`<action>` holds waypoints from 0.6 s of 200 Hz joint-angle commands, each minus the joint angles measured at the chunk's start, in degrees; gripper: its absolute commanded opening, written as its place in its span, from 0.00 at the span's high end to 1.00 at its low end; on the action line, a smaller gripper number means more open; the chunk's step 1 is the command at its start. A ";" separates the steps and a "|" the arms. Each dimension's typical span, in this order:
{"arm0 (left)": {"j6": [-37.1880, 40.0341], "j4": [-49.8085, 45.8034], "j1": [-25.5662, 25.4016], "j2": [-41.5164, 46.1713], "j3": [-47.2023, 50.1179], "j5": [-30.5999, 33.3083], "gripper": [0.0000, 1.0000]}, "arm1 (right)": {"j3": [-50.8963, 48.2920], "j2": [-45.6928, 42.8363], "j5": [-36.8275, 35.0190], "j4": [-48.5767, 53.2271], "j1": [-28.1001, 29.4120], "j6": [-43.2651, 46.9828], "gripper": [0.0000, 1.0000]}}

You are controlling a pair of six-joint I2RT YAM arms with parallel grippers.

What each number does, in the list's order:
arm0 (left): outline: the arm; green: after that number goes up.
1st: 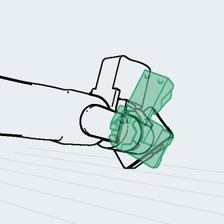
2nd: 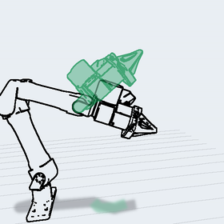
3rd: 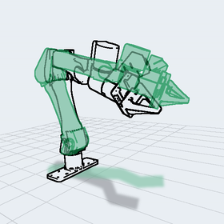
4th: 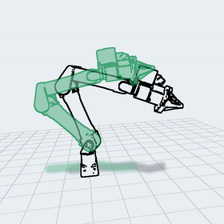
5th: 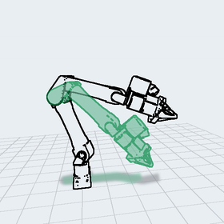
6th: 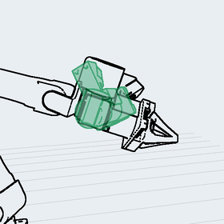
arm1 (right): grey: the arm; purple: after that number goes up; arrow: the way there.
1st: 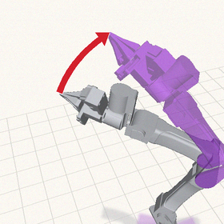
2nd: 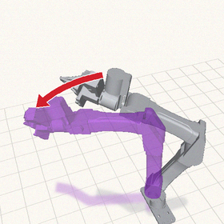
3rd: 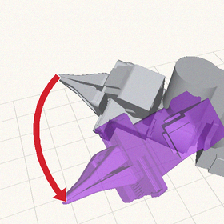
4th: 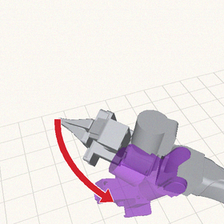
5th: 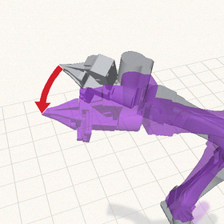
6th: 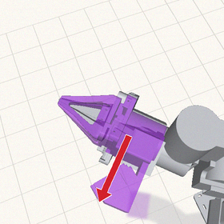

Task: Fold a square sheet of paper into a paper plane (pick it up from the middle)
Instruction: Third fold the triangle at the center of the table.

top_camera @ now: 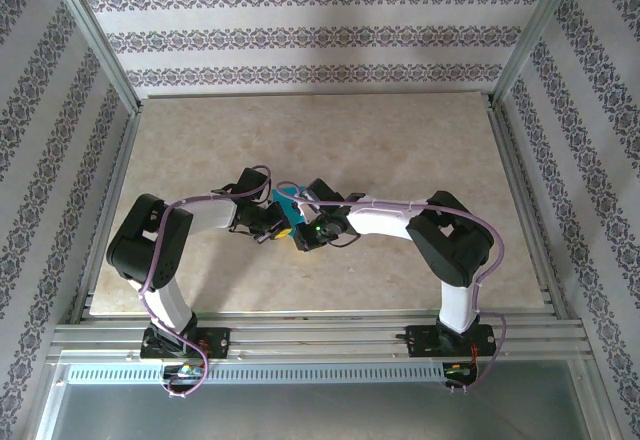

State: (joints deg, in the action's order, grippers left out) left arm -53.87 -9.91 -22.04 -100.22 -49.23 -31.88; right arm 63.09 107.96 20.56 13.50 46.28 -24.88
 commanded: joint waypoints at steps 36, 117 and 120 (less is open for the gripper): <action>-0.19 -7.49 -0.16 -3.97 1.77 7.09 0.91 | 1.29 1.28 -3.34 3.49 -0.05 1.64 0.89; 0.31 -7.40 -0.17 -4.08 1.59 6.59 0.91 | 1.16 2.08 0.21 2.72 -0.38 0.86 0.88; 0.30 -7.40 -0.12 -4.10 1.56 6.56 0.91 | 1.16 2.05 0.33 2.69 -0.48 0.80 0.88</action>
State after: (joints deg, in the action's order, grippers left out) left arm -53.84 -10.28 -22.04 -100.40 -49.54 -31.90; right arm 63.40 108.51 19.35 14.83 46.24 -24.01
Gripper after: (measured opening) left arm 0.092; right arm 0.118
